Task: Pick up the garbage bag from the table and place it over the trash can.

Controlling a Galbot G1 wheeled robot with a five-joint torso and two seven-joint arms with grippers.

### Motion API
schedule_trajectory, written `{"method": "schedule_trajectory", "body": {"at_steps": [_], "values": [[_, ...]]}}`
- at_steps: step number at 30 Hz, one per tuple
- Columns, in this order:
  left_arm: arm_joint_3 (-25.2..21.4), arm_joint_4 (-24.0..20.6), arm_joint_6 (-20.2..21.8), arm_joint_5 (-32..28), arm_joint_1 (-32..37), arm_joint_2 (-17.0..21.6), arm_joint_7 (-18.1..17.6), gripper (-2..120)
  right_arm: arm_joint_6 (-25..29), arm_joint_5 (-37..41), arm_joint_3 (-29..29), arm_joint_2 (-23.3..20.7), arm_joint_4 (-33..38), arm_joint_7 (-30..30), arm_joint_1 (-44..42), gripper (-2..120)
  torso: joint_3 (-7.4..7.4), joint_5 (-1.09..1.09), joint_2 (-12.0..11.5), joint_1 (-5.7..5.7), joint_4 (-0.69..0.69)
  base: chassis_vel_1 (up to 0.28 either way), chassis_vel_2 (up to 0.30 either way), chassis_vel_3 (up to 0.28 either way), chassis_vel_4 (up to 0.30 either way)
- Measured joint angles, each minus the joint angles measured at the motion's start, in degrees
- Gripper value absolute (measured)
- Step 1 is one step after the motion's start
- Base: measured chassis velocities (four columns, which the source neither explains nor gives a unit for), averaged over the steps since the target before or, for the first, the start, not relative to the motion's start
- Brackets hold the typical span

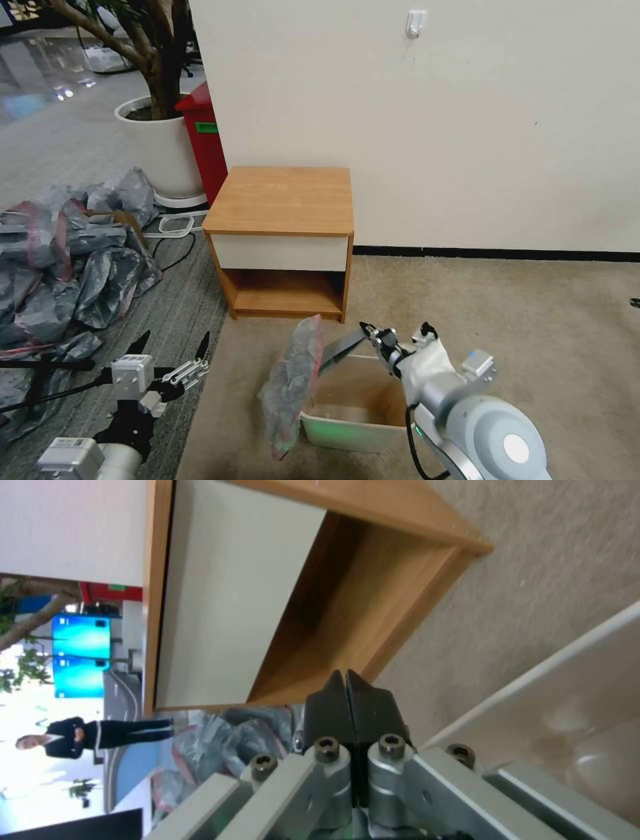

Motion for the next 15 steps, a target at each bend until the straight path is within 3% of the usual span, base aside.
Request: {"method": "schedule_trajectory", "body": {"at_steps": [6, 15], "values": [[0.42, 0.0, 1.16, -0.5, -0.41, -0.15, 0.0, 100, -2.5, -0.57, 2.96, -2.48, -0.33, -4.84, -2.7, 0, 0.0, 0.0, 0.0, 0.0, 0.0, 0.0, 0.0, 0.0, 0.0], [0.65, 0.0, 1.37, -0.67, -0.51, -0.42, 0.0, 100, -3.95, -3.1, 3.96, -4.78, 0.31, -7.43, -6.22, 0, 0.0, -0.01, 0.0, 0.0, 0.0, 0.0, 0.0, 0.0, 0.0]]}}
